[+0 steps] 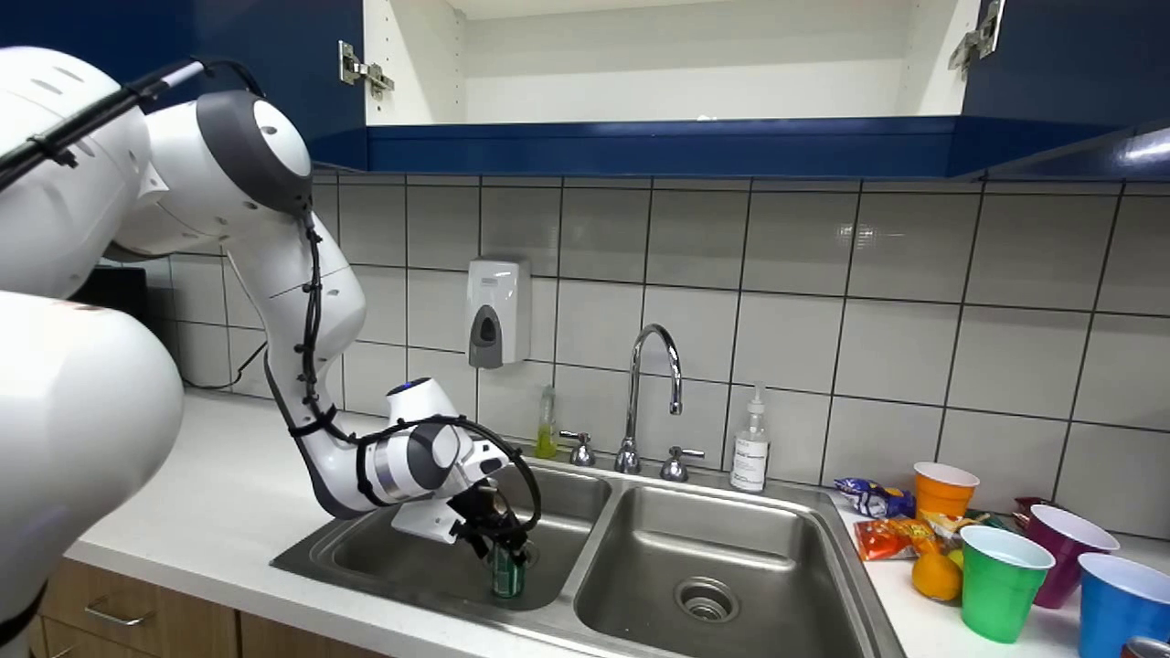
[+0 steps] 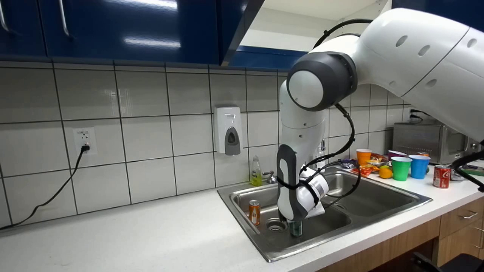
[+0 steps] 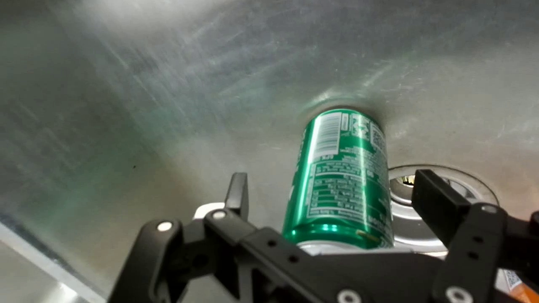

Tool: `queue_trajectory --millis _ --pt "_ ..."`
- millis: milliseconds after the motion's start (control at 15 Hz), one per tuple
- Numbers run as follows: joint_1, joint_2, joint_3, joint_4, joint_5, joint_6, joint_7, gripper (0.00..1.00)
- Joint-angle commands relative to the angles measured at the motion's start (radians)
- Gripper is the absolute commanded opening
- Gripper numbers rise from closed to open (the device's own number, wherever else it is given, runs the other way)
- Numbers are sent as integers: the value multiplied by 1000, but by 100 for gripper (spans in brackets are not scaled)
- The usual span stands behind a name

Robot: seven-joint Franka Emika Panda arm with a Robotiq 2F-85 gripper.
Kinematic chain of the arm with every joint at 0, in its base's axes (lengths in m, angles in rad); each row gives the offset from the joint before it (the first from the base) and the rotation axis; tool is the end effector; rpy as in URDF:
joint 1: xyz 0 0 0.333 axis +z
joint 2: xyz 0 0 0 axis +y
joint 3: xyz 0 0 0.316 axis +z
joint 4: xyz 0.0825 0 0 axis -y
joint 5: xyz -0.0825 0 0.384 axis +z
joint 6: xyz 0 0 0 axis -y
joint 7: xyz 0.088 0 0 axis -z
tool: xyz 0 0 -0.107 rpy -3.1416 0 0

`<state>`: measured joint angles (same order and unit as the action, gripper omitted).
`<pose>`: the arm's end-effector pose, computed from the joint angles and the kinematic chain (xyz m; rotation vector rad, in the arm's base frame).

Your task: Move the green soda can to the open cabinet

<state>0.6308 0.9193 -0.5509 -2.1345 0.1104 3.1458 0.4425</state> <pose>0.5565 0.0149 0.0585 2.7597 -0.3348 0.4613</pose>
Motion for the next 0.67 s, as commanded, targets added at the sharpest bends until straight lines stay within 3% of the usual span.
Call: queue_trajectory --millis 0,600 --pt "28 21 -22 13 36 -5 -19 100" --pt "47 43 -44 25 49 -10 -19 100"
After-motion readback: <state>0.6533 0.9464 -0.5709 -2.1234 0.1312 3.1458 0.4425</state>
